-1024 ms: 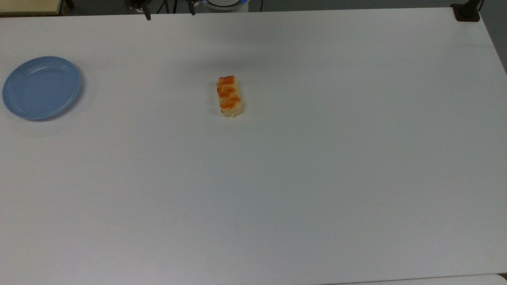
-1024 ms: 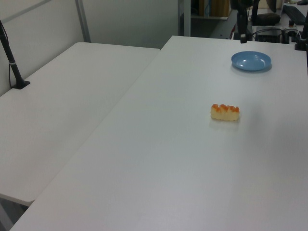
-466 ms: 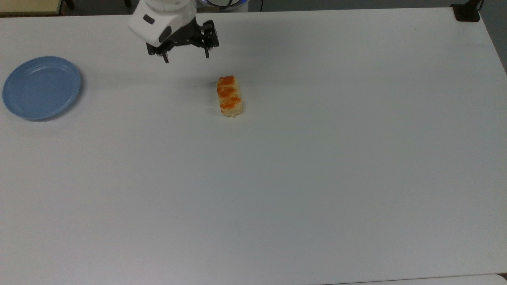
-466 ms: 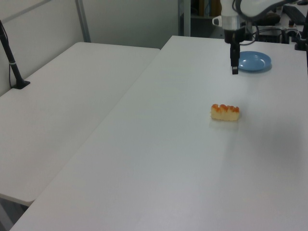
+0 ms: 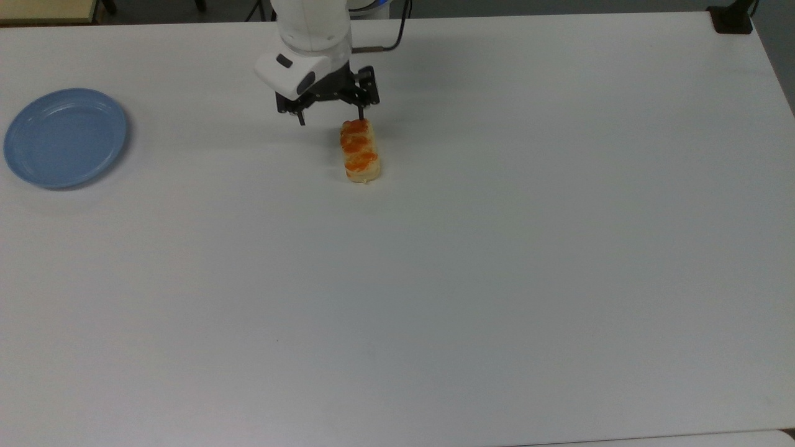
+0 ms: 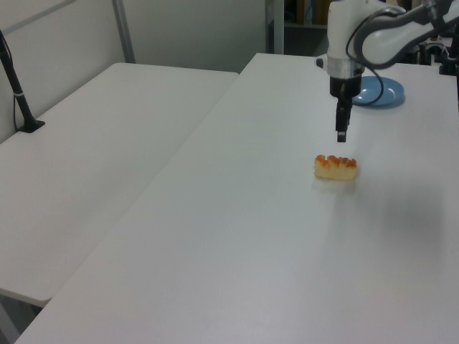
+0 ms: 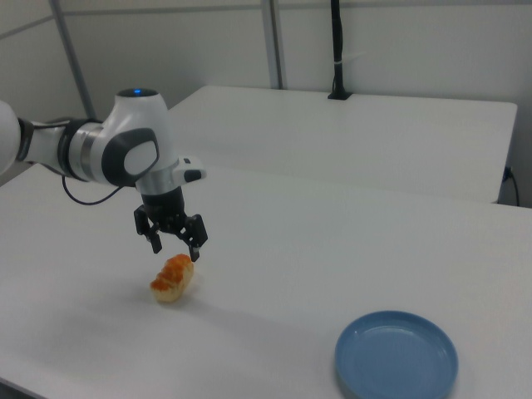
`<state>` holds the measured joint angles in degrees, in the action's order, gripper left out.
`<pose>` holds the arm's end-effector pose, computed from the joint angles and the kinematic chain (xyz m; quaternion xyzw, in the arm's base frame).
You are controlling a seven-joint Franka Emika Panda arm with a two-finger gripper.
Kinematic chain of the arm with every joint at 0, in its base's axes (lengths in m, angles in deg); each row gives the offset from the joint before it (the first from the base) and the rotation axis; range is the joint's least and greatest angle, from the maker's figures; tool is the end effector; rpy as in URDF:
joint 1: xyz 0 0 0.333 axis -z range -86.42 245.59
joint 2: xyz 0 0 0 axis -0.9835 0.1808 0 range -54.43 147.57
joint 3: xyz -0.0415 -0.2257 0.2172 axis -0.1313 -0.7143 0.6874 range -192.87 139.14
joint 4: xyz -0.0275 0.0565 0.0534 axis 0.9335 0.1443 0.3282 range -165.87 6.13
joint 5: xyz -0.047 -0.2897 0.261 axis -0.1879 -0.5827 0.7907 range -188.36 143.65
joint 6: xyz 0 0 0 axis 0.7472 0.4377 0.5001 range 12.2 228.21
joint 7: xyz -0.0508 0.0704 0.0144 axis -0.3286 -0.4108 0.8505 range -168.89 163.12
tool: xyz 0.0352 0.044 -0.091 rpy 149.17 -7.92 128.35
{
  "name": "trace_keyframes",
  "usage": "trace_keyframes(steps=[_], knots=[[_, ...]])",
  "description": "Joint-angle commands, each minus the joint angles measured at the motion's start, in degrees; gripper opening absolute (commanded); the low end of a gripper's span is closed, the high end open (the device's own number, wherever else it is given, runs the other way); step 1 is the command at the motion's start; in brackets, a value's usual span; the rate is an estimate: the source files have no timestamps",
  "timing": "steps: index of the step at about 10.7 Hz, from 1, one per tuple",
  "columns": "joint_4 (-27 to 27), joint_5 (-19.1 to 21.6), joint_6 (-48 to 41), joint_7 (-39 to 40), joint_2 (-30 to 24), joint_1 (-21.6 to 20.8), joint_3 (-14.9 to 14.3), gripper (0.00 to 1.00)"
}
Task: Put the bread onto the plate
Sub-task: 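Move the open gripper down over the orange-glazed bread roll, then close the gripper on the bread roll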
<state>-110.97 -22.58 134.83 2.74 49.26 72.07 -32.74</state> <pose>0.5458 0.0157 0.3896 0.9977 0.0644 -0.0189 0.0033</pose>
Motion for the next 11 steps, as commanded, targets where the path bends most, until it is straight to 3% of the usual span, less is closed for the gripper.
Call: trace_keyframes(steps=[1, 4, 5, 6, 8, 9, 11], knots=[[-2.0, 0.7, 9.6, -8.4, 5.2, -2.9, -0.2, 0.99], [-1.9, 0.7, 12.7, -10.1, 8.0, -3.6, -0.1, 0.96], [-1.7, 0.8, 12.8, -9.6, 7.9, -3.2, -0.2, 0.51], [-0.6, 0.8, 12.2, -9.6, 7.6, -2.9, -0.1, 0.24], [2.3, 0.8, 7.4, -9.4, 7.0, -2.0, -0.2, 0.20], [3.9, 1.1, 5.0, -9.2, 7.1, -1.7, -0.2, 0.03], [3.9, 2.7, 4.9, -9.4, 7.6, -2.1, -0.2, 0.00]])
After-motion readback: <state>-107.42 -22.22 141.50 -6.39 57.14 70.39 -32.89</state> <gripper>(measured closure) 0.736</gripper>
